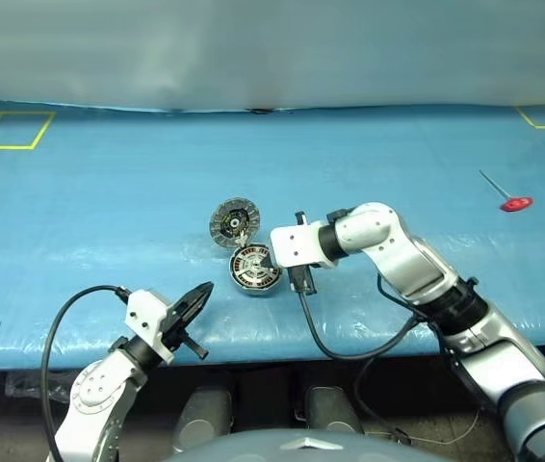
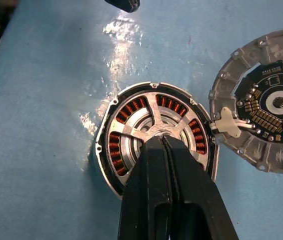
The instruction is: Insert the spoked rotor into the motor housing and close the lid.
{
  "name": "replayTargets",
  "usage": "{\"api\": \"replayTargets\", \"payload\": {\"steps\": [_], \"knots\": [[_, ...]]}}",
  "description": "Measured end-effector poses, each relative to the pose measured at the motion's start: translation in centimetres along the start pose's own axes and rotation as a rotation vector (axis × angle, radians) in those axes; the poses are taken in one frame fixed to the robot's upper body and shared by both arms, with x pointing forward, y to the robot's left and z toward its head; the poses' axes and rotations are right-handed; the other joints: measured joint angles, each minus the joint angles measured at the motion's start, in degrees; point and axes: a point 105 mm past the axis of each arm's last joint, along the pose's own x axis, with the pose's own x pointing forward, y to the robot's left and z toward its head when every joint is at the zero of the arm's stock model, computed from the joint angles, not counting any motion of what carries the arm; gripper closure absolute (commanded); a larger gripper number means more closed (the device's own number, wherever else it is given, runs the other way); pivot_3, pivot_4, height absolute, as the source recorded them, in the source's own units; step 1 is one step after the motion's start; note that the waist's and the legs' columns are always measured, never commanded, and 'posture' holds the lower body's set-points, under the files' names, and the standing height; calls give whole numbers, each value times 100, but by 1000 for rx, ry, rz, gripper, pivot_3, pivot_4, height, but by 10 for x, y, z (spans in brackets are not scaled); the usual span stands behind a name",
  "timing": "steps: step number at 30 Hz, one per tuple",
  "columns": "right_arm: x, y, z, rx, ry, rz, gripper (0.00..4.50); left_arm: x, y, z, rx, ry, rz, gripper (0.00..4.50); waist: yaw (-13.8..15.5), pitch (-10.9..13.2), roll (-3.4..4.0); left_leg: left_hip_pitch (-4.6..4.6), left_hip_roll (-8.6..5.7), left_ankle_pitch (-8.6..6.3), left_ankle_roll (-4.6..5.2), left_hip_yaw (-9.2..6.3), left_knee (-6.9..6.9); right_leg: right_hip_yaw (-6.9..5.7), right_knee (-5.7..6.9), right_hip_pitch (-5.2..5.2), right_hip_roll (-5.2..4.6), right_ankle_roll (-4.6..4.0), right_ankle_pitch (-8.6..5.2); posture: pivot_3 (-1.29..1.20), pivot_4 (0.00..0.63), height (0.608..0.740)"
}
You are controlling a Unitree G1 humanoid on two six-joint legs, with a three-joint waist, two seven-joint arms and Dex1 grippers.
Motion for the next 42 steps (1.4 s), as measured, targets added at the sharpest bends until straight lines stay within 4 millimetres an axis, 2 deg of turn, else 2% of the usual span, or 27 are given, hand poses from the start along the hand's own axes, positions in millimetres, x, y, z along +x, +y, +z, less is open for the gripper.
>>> {"api": "replayTargets", "payload": {"steps": [3,9,13,17,22,26,31,39,42], "knots": [[-8,12,-5,176,-127,-121,4500,-6,8,4,9,-3,27,4488,43,0,1,-1,0,-1,-1,1,-1,0,-2,1,0,5,-7,0,150,740],[-17,31,-27,464,-246,-341,4500,-12,18,9,16,-12,46,4488,37,1,2,2,3,-1,-2,4,4,2,1,2,4,18,-16,0,150,740],[-22,37,-38,575,-292,-442,4500,-18,31,16,36,-17,67,4488,33,1,2,6,5,0,-3,5,4,0,3,2,11,18,-16,0,150,740],[-21,35,-35,590,-367,-501,4500,-15,44,27,60,-37,63,4488,34,1,2,11,6,1,-4,7,5,-3,5,7,21,19,-15,0,150,740],[-3,36,-45,629,-399,-548,4500,-4,64,41,86,-75,44,4488,31,1,3,26,2,2,-4,10,4,-3,4,10,34,20,-15,0,150,740],[2,36,-52,614,-377,-577,4500,2,76,36,47,-64,31,4488,27,1,3,25,-2,2,-4,15,2,1,5,13,36,21,-12,0,150,740],[3,38,-56,589,-350,-593,4500,11,104,38,-68,-70,58,4488,34,0,1,27,1,4,-7,11,5,-1,10,13,38,22,-12,0,150,740],[4,41,-54,604,-371,-592,4500,45,132,47,-248,-50,41,4488,14,0,0,28,-4,7,-8,10,5,2,12,21,45,52,8,0,150,740],[-1,39,-42,607,-441,-592,4500,60,137,54,-306,-43,3,4488,-6,0,-2,27,-5,7,-8,7,6,2,10,22,46,44,16,0,150,740]]}}
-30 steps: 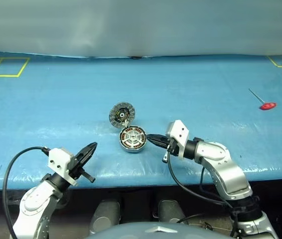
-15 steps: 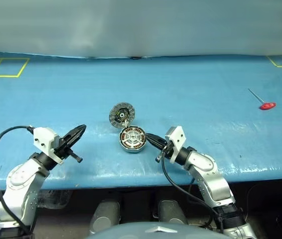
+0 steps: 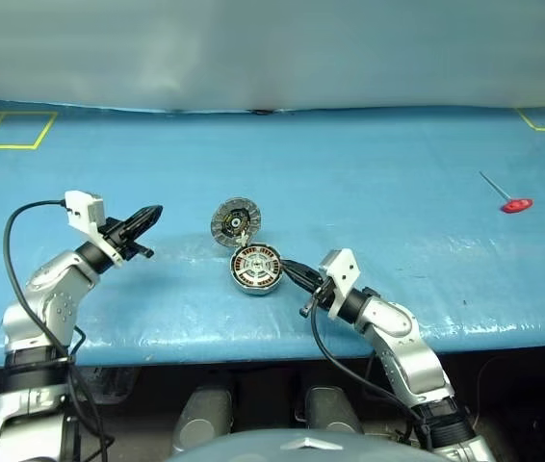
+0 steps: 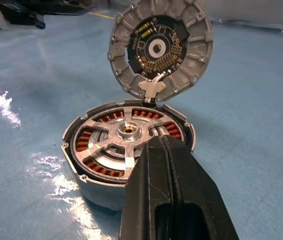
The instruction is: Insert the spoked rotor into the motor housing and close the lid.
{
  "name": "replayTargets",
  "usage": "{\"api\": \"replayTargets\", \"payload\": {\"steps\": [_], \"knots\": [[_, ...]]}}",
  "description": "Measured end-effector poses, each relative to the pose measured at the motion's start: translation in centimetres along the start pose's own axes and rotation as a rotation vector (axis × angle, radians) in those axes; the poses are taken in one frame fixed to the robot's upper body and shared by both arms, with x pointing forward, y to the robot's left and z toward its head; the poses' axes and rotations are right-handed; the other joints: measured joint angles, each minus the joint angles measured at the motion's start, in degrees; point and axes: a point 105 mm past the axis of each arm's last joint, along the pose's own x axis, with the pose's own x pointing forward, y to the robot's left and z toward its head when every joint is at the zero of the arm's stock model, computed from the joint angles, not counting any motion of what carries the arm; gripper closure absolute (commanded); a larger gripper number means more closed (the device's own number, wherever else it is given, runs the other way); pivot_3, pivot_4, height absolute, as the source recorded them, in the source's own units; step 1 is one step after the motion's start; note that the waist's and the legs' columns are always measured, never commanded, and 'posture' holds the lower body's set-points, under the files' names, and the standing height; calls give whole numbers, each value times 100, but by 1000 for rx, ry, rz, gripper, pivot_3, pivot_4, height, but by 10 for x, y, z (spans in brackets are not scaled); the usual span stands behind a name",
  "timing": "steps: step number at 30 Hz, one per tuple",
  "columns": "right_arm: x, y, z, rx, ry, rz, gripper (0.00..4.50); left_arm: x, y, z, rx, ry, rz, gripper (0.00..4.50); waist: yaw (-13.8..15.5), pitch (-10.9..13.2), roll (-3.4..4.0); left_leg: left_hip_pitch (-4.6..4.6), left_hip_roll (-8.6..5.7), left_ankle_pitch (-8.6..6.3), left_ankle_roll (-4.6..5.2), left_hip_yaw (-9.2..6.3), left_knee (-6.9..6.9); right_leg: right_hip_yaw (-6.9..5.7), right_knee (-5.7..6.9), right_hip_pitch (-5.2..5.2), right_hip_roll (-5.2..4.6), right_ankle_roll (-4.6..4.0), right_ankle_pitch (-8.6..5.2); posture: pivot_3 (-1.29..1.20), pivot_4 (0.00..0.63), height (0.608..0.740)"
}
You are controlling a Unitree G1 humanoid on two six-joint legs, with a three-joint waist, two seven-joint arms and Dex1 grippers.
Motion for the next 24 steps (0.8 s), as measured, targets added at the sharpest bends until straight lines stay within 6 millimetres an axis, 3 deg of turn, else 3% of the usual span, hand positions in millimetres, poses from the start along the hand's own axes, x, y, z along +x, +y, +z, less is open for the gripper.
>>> {"api": "replayTargets", "payload": {"steps": [5,18,24], "knots": [[-6,2,10,9,-31,7,4500,23,-2,-2,-97,68,-70,4488,-42,0,-1,1,-2,0,0,0,0,1,-1,2,0,5,2,0,150,740],[-31,-7,-24,19,79,-124,4500,62,-20,-24,-163,263,-223,4488,-92,0,-2,1,-3,2,-3,3,0,10,2,0,0,-5,12,0,150,740],[-32,-6,-26,5,85,-138,4500,69,-32,-38,-151,326,-293,4488,-94,1,-3,0,-2,2,-2,4,1,12,2,-1,0,-4,13,0,150,740]]}}
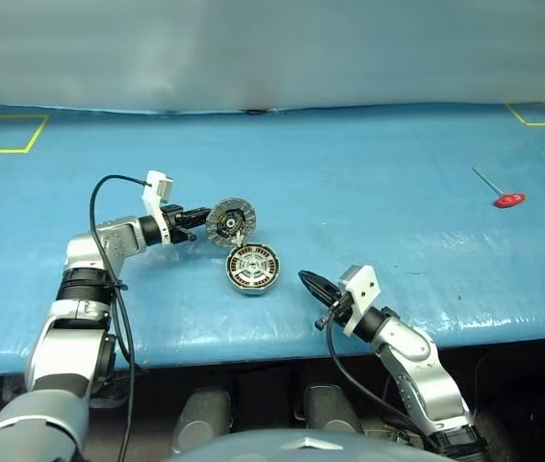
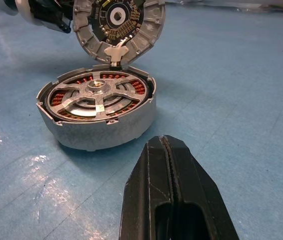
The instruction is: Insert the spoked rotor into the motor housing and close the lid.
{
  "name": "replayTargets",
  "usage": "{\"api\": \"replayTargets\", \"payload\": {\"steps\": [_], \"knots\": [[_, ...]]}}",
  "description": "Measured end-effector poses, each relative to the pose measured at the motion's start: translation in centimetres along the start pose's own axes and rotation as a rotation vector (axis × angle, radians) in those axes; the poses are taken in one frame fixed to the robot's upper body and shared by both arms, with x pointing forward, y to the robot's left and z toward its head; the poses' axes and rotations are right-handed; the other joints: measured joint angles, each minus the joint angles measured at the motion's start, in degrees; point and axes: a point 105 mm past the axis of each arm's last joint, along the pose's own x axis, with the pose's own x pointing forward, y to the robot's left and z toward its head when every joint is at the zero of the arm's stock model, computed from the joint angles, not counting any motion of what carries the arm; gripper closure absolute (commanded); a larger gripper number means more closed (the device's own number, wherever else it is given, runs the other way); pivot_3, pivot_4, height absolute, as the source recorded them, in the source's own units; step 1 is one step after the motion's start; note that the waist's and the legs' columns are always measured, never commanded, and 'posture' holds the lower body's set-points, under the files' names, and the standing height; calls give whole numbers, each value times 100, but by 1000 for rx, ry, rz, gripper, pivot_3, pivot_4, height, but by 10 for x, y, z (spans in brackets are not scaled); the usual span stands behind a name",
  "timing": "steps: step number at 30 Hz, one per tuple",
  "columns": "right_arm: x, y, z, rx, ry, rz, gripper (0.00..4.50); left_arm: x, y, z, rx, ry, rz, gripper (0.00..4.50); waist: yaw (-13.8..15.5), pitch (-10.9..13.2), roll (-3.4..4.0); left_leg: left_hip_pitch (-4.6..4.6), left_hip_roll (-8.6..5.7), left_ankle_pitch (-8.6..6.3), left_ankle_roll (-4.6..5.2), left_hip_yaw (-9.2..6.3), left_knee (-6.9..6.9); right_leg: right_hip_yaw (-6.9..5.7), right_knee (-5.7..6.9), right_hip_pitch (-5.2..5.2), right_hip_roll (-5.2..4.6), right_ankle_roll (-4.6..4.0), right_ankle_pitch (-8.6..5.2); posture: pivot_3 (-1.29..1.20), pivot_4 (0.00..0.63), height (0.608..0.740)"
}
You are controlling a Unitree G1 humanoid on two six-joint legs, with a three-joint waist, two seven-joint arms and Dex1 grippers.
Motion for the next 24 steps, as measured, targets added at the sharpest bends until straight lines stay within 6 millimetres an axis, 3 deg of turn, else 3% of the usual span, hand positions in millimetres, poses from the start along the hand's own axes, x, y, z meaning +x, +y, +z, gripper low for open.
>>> {"api": "replayTargets", "payload": {"steps": [24], "knots": [[5,-5,-4,-17,24,-6,4500,3,-41,21,117,33,-199,4488,3,1,-1,-1,-2,-1,3,0,3,5,0,1,-2,-2,3,0,150,740]]}}
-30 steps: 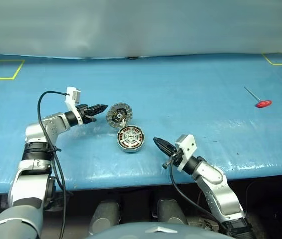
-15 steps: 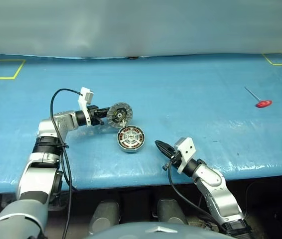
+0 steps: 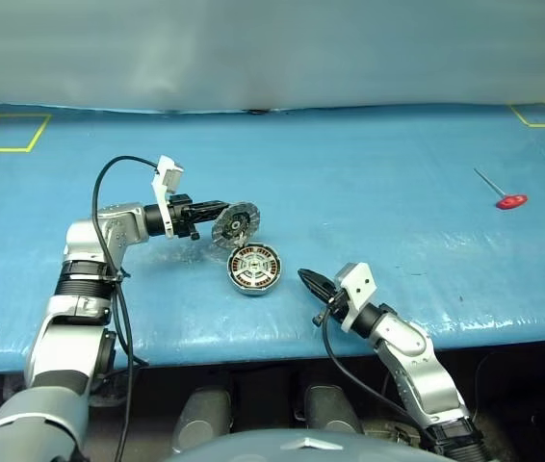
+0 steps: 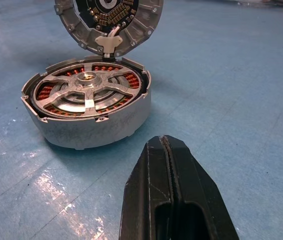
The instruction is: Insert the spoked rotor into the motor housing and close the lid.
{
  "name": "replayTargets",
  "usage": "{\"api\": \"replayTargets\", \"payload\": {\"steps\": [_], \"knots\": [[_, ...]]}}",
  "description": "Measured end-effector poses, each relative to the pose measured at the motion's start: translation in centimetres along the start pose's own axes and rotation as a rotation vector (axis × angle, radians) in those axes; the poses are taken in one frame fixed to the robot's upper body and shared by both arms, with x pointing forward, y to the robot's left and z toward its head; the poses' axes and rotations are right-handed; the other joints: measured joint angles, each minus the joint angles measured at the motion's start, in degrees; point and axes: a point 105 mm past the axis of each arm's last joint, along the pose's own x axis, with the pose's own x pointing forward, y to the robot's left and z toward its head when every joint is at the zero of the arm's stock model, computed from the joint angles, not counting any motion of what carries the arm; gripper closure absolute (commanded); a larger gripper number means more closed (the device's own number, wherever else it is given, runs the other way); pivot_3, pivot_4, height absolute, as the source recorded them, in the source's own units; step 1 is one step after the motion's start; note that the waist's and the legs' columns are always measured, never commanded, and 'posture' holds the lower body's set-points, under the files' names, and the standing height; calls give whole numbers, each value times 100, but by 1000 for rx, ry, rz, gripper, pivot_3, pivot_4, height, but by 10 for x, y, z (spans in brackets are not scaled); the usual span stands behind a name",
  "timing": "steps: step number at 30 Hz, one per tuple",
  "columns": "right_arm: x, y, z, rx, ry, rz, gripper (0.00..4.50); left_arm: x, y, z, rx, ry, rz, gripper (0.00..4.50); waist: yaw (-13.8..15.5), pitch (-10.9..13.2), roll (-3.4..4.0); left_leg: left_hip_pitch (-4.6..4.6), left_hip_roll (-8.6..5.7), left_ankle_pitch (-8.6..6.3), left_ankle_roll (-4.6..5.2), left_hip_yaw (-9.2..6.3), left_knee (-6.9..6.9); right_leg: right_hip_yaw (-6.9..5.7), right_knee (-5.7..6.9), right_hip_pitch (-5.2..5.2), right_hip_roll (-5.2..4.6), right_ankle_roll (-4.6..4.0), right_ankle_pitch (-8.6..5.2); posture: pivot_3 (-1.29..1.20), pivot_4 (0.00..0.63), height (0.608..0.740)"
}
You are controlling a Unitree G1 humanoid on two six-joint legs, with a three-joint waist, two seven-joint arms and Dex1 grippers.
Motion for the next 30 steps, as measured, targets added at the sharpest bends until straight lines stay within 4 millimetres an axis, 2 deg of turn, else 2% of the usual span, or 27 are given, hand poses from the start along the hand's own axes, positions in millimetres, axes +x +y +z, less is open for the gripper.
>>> {"api": "replayTargets", "payload": {"steps": [13,24,30], "knots": [[1,-2,0,-4,2,-14,4500,20,-19,-19,12,125,-124,4488,1,0,0,0,0,1,0,0,3,1,1,1,3,0,0,0,150,740],[-2,-2,-3,6,13,-31,4500,24,-26,-32,11,203,-172,4488,-2,0,0,1,1,1,2,0,5,2,2,2,6,2,-1,0,150,740],[-1,-2,-3,7,11,-32,4500,25,-26,-32,20,209,-172,4488,-1,0,0,1,1,1,2,0,6,2,3,3,6,2,-1,0,150,740]]}}
